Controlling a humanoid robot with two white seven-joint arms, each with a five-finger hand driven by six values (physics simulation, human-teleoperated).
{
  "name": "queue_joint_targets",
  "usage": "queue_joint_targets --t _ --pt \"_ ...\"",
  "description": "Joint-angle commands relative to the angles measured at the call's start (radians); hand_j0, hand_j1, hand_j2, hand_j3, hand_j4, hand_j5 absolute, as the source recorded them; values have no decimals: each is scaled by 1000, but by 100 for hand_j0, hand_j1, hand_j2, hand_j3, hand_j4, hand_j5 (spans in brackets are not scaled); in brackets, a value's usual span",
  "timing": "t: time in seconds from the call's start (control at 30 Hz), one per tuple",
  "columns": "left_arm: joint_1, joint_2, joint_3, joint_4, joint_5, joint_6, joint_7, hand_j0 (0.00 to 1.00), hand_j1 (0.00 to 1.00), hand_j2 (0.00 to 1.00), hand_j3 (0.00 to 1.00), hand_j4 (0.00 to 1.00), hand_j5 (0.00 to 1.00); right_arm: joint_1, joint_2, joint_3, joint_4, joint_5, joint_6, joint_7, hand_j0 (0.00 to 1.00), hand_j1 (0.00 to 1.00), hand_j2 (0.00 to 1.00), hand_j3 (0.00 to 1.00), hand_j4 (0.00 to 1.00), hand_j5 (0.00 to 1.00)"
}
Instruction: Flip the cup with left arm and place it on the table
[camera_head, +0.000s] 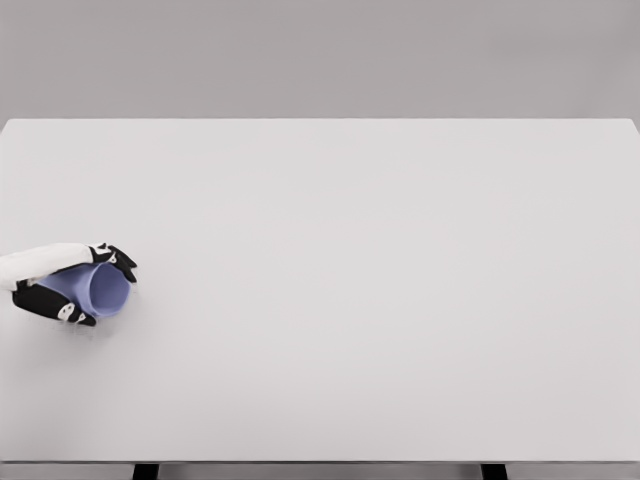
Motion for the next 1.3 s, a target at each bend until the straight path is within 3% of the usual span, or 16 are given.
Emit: queue_joint_targets --t 0.0,0.17,0.27,0.33,0.57,0.7,0.97,1.13,1.27 --pt "-3 1 4 10 65 -1 0 61 61 61 61 61 61 0 0 0 0 0 0 -1 100 100 100 100 100 100" --pt "-25 0 5 44 170 -15 -10 63 63 63 63 63 63 0 0 0 0 0 0 -1 100 100 100 100 100 100" --pt "-46 -14 5 81 253 -51 -91 63 63 63 63 63 63 0 0 0 0 0 0 0 100 100 100 100 100 100" --pt "-72 -51 5 131 327 -79 -176 63 63 63 63 63 63 0 0 0 0 0 0 -1 100 100 100 100 100 100" --pt "-218 -293 4 345 526 -68 -176 63 63 63 63 63 63 0 0 0 0 0 0 -1 100 100 100 100 100 100" --pt "-242 -408 -2 420 540 -51 -176 63 63 63 63 63 63 0 0 0 0 0 0 0 100 100 100 100 100 100" --pt "-247 -493 -2 429 655 42 -176 64 64 64 64 64 64 0 0 0 0 0 0 0 100 100 100 100 100 100" --pt "-242 -528 -9 431 649 44 -176 64 64 64 64 64 64 0 0 0 0 0 0 -1 100 100 100 100 100 100" --pt "-244 -583 -24 432 606 -82 -176 65 65 65 65 65 65 0 0 0 0 0 0 -1 100 100 100 100 100 100"
